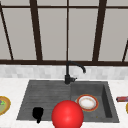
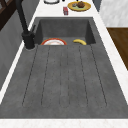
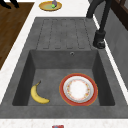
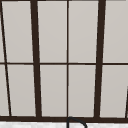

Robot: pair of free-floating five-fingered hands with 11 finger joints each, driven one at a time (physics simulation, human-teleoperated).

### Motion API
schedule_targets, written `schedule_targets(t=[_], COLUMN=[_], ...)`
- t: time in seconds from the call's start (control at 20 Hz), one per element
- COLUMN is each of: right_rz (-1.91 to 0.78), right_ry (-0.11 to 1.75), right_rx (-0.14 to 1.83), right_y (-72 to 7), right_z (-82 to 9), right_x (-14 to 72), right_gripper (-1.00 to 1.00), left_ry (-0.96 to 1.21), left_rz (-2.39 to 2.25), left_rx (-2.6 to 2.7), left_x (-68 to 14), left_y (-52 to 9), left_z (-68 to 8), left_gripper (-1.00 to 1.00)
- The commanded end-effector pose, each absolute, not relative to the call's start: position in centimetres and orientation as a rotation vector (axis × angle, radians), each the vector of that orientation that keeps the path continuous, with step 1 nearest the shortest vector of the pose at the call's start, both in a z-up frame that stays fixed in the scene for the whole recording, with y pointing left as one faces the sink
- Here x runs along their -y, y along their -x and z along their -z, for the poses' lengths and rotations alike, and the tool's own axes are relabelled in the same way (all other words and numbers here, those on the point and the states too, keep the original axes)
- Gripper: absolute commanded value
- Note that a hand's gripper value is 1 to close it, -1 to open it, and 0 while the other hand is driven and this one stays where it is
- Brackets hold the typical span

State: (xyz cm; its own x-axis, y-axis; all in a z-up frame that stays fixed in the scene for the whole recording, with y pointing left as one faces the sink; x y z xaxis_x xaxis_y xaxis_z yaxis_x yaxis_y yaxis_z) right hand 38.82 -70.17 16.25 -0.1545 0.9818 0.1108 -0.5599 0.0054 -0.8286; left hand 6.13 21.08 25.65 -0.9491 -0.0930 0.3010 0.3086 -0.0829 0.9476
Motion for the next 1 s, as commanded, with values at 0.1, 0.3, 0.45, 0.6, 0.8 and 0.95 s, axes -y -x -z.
schedule_targets(t=[0.1,0.3,0.45,0.6,0.8,0.95], right_rz=[-1.602,-1.627,-1.607,-1.644,-1.656,-1.63], right_ry=[0.59,0.603,0.577,0.534,0.415,0.338], right_rx=[0.945,0.981,1.033,1.017,1.045,1.078], right_y=[-39.2,-40.0,-40.0,-40.9,-41.9,-41.6], right_z=[-13.7,-11.7,-9.1,-8.4,-8.3,-8.1], right_x=[72.1,72.6,73.6,74.3,74.9,75.7], right_gripper=[-1.0,-1.0,-1.0,-1.0,-1.0,-1.0], left_ry=[0.235,0.235,0.235,0.235,0.235,0.235], left_rz=[2.116,2.116,2.116,2.116,2.116,2.116], left_rx=[1.919,1.919,1.919,1.919,1.919,1.919], left_x=[-21.1,-21.1,-21.1,-21.1,-21.1,-21.1], left_y=[-6.1,-6.1,-6.1,-6.1,-6.1,-6.1], left_z=[-25.7,-25.7,-25.7,-25.7,-25.7,-25.7], left_gripper=[0.0,0.0,0.0,0.0,0.0,0.0])
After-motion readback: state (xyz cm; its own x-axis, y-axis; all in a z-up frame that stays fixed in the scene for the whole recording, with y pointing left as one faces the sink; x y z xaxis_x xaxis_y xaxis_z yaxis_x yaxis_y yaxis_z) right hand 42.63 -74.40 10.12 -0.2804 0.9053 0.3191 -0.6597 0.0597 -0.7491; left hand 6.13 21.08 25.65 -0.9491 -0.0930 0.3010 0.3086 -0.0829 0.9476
